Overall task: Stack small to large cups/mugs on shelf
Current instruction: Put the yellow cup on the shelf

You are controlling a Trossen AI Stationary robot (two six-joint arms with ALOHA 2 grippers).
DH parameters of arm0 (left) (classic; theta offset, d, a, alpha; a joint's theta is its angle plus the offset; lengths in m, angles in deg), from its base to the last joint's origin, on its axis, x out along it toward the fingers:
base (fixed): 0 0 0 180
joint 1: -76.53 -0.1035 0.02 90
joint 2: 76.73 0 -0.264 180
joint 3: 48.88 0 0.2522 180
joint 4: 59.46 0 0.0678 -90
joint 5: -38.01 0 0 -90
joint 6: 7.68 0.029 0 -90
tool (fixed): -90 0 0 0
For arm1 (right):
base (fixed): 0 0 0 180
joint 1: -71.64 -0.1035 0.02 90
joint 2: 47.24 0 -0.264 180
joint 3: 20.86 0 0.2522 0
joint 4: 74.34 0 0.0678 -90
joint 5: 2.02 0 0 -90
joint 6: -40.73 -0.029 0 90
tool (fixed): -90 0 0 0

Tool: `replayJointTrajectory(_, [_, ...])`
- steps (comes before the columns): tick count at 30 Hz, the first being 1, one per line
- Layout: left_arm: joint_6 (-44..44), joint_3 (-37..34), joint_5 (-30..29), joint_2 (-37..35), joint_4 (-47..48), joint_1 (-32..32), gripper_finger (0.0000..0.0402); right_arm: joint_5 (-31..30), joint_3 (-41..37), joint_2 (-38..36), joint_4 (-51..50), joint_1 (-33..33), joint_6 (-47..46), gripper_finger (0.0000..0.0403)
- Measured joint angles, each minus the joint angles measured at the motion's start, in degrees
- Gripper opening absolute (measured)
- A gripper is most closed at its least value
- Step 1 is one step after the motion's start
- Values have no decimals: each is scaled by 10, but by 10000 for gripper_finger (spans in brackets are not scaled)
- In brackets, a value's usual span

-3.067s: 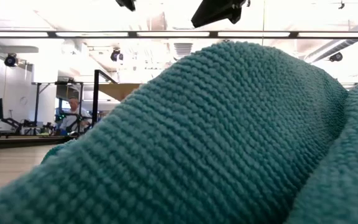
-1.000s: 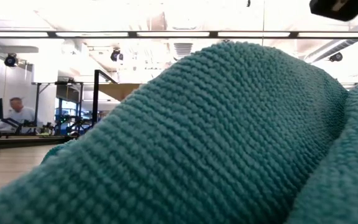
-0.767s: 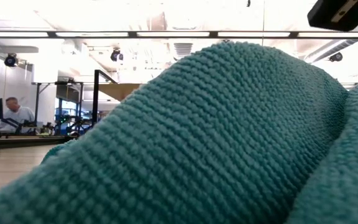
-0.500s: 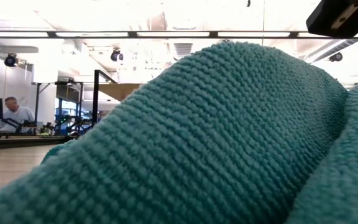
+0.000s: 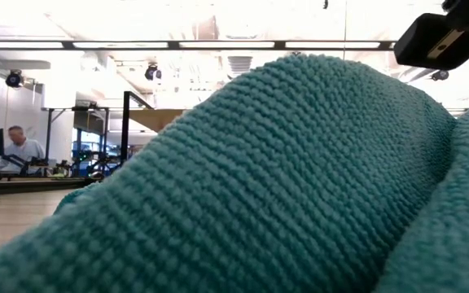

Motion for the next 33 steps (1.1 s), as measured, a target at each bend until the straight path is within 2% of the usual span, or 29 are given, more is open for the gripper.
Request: replayJointTrajectory(33, [1,0,0,0,0,0,46,-5,-7,5,7,0,25,63])
